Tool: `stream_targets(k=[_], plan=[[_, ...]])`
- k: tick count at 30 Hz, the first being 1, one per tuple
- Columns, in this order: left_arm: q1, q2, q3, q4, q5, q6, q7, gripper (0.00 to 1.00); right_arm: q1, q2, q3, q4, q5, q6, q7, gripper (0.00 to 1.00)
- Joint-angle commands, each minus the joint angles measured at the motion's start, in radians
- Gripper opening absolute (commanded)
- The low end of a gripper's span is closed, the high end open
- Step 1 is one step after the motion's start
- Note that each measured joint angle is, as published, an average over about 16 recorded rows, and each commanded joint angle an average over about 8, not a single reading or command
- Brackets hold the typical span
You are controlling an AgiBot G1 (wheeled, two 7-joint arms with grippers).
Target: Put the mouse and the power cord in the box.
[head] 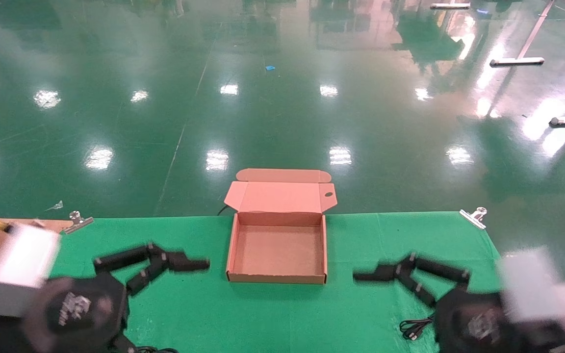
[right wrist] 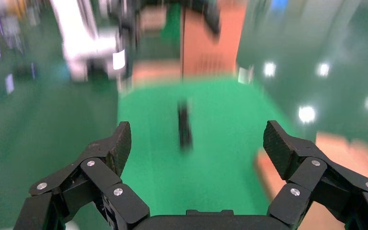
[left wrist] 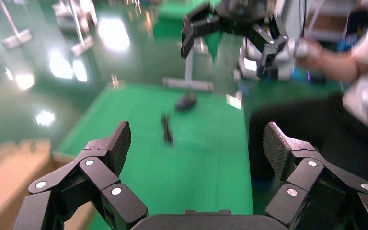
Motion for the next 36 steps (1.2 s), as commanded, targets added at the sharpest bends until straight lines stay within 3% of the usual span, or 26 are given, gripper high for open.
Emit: stream_targets(k=[1,9,15,25,36], plan=[[-0.035,0.009,0.024,0.034,0.054,0.02,0.002,1.0,0.021,-0.001,-0.03,-0.009,-0.085,-0.006,-0.023,1.0],[-0.21,0.041,0.206,0.202,0.269,0.046,0.098,1.0,0.209,-0.115,-0.189,-0.171,-0.434,-0.041,-0.155,1.0],[-0.328,0.1,0.341,0.373,0.433,0.038,0.199,1.0,0.332,-0.227,-0.3,-0.371,-0.677,0.009,-0.303,1.0],[-0.461,0.268,0.515,0.695,0.692,-0.008,0.406,1.0,0.432,-0.419,-0.408,-0.757,-0.913,0.221,-0.531,1.0],[-0.479,0.418,0.567,0.966,0.791,-0.174,0.547,1.0,0.45,-0.568,-0.432,-1.034,-0.976,0.507,-0.664,1.0]])
